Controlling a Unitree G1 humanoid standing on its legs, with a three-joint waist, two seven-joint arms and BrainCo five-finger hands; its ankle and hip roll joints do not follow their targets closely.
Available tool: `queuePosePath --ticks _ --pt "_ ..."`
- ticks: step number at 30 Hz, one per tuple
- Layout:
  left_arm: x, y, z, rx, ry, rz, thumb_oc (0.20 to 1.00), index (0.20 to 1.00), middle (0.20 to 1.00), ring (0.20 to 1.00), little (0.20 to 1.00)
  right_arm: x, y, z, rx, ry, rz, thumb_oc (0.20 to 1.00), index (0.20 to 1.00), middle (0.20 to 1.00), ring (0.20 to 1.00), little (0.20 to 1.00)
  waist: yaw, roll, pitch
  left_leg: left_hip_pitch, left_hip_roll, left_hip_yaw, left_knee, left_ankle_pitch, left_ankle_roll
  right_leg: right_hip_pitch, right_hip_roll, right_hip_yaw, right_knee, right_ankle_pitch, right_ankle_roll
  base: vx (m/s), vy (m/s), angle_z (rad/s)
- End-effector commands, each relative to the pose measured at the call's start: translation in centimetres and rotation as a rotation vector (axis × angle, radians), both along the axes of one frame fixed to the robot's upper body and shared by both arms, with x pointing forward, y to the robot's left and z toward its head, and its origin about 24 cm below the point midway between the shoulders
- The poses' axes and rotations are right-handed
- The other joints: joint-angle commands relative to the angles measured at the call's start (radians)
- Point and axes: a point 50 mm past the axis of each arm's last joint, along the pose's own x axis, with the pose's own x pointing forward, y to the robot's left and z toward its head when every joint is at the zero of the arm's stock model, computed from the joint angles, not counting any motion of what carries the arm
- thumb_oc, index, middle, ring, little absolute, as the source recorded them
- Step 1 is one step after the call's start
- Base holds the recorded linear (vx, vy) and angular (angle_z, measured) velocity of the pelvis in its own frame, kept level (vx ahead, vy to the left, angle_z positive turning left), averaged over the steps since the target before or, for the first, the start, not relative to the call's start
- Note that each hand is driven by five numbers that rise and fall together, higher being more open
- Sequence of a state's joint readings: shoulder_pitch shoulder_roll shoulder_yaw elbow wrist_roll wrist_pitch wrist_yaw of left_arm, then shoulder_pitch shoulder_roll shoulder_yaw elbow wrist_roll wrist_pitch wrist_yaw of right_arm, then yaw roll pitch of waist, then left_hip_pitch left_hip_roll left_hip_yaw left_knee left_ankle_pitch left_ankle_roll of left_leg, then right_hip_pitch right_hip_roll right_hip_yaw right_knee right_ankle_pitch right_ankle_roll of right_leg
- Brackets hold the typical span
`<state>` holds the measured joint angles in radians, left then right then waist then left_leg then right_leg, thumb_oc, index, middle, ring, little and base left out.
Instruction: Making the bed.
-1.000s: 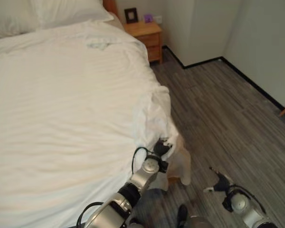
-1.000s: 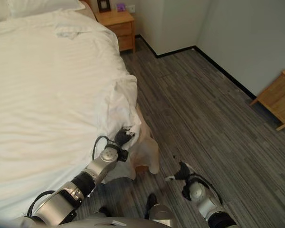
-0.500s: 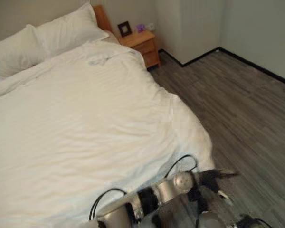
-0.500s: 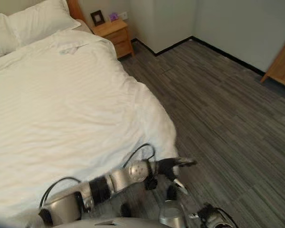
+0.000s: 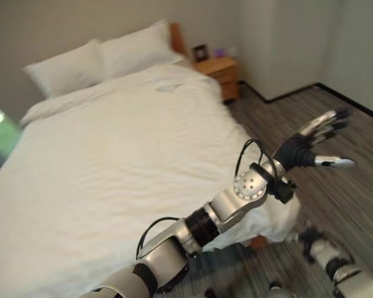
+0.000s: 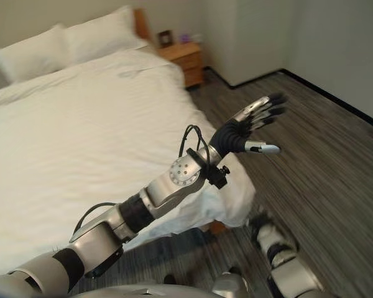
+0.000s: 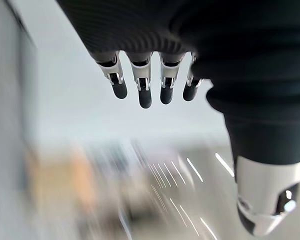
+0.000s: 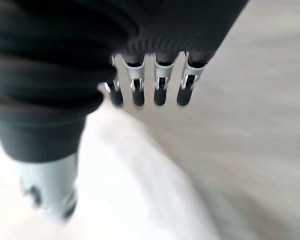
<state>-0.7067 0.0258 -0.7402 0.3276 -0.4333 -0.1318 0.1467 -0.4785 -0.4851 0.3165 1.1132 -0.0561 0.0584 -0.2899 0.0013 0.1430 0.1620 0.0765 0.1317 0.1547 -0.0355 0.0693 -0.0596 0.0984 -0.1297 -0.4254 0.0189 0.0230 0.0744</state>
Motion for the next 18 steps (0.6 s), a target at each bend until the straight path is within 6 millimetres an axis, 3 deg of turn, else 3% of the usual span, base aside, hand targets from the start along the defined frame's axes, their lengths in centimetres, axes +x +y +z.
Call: queuePosePath --ticks 1,4,5,6,7,8,9,10,12,15,18 --pt "2.4 8.6 -3.5 0.074 0.01 0.347 1.0 1.0 1.0 1.0 1.0 4.7 -0.7 6.9 -0.01 -0.325 -0.025 0.2 0.2 0.2 0.2 0.2 0.066 -0.091 0.0 0.027 0.004 0.113 -0.016 -0.016 -0.041 0.117 -0.025 -0.075 -0.106 -0.059 0.053 0.14 0.09 0.95" --pt "0.7 15.2 -9.3 0.18 0.186 0.496 1.0 1.0 1.0 1.0 1.0 5.3 -5.1 11.9 -0.013 -0.456 -0.134 0.2 0.2 0.2 0.2 0.2 0.176 -0.122 -0.034 0.035 -0.005 0.069 -0.045 -0.03 -0.048 0.163 -0.017 -0.128 -0.106 -0.087 0.06 0.22 0.078 0.75" --pt "-1.0 20.3 -11.5 0.2 0.261 0.674 1.0 1.0 1.0 1.0 1.0 3.6 -3.7 11.8 0.065 -0.539 0.013 0.2 0.2 0.2 0.2 0.2 0.145 -0.134 -0.041 0.022 -0.013 0.083 -0.052 -0.013 -0.038 0.149 -0.02 -0.135 -0.106 -0.064 0.059 0.09 0.156 0.58" --pt "-2.0 22.4 -12.0 0.196 0.282 0.751 1.0 1.0 1.0 1.0 1.0 2.0 -1.9 12.1 0.12 -0.636 0.11 0.2 0.2 0.2 0.2 0.2 0.129 -0.138 -0.038 0.022 -0.015 0.09 -0.052 -0.018 -0.034 0.145 -0.019 -0.124 -0.106 -0.06 0.058 0.04 0.201 0.75" --pt "-3.9 25.9 -12.9 0.192 0.331 0.867 1.0 1.0 1.0 1.0 1.0 -0.6 0.0 11.9 0.226 -0.718 0.202 0.2 0.2 0.2 0.2 0.2 0.112 -0.14 -0.029 0.027 -0.014 0.102 -0.052 -0.025 -0.03 0.142 -0.02 -0.115 -0.106 -0.057 0.06 0.07 0.17 0.75" --pt "-5.6 27.6 -13.9 0.183 0.384 0.927 1.0 1.0 1.0 1.0 1.0 -2.1 1.2 11.2 0.316 -0.742 0.235 0.2 0.2 0.2 0.2 0.2 0.108 -0.141 -0.028 0.025 -0.016 0.104 -0.052 -0.028 -0.025 0.138 -0.022 -0.112 -0.106 -0.053 0.061 0.1 0.104 0.41" --pt "-5.7 27.7 -13.9 0.186 0.387 0.927 1.0 1.0 1.0 1.0 1.0 -2.2 1.2 11.0 0.318 -0.737 0.234 0.2 0.2 0.2 0.2 0.2 0.108 -0.144 -0.035 0.033 -0.014 0.092 -0.052 -0.046 -0.033 0.146 -0.02 -0.098 -0.106 -0.069 0.067 0.12 0.112 -0.24" --pt "-8.0 29.4 -15.3 0.191 0.458 0.962 1.0 1.0 1.0 1.0 1.0 -2.6 3.3 9.9 0.523 -0.786 0.217 0.2 0.2 0.2 0.2 0.2 0.127 -0.15 -0.03 0.026 -0.019 0.083 -0.052 -0.052 -0.026 0.143 -0.027 -0.109 -0.106 -0.066 0.069 0.1 0.091 -0.44" --pt "-9.6 30.0 -16.5 0.191 0.531 0.971 1.0 1.0 1.0 1.0 1.0 -2.3 4.6 8.8 0.712 -0.836 0.123 0.2 0.2 0.2 0.2 0.2 0.156 -0.158 -0.022 0.006 -0.024 0.062 -0.052 -0.051 -0.023 0.138 -0.031 -0.127 -0.105 -0.066 0.068 0.02 0.084 0.07" --pt "-10.7 30.6 -17.5 0.121 0.607 1.029 1.0 1.0 1.0 1.0 1.0 -0.9 6.6 7.9 1.067 -0.984 -0.129 0.2 0.2 0.2 0.2 0.2 0.217 -0.161 0.003 -0.048 -0.036 0.024 -0.052 -0.038 -0.027 0.117 -0.033 -0.161 -0.104 -0.066 0.069 -0.01 0.008 0.37" --pt "-10.9 30.2 -18.2 0.051 0.651 1.055 1.0 1.0 1.0 1.0 1.0 0.0 7.4 7.7 1.184 -1.037 -0.241 0.2 0.2 0.2 0.2 0.2 0.25 -0.147 0.036 -0.109 -0.049 -0.013 -0.052 -0.017 -0.034 0.086 -0.032 -0.198 -0.101 -0.066 0.068 -0.04 0.006 0.42"
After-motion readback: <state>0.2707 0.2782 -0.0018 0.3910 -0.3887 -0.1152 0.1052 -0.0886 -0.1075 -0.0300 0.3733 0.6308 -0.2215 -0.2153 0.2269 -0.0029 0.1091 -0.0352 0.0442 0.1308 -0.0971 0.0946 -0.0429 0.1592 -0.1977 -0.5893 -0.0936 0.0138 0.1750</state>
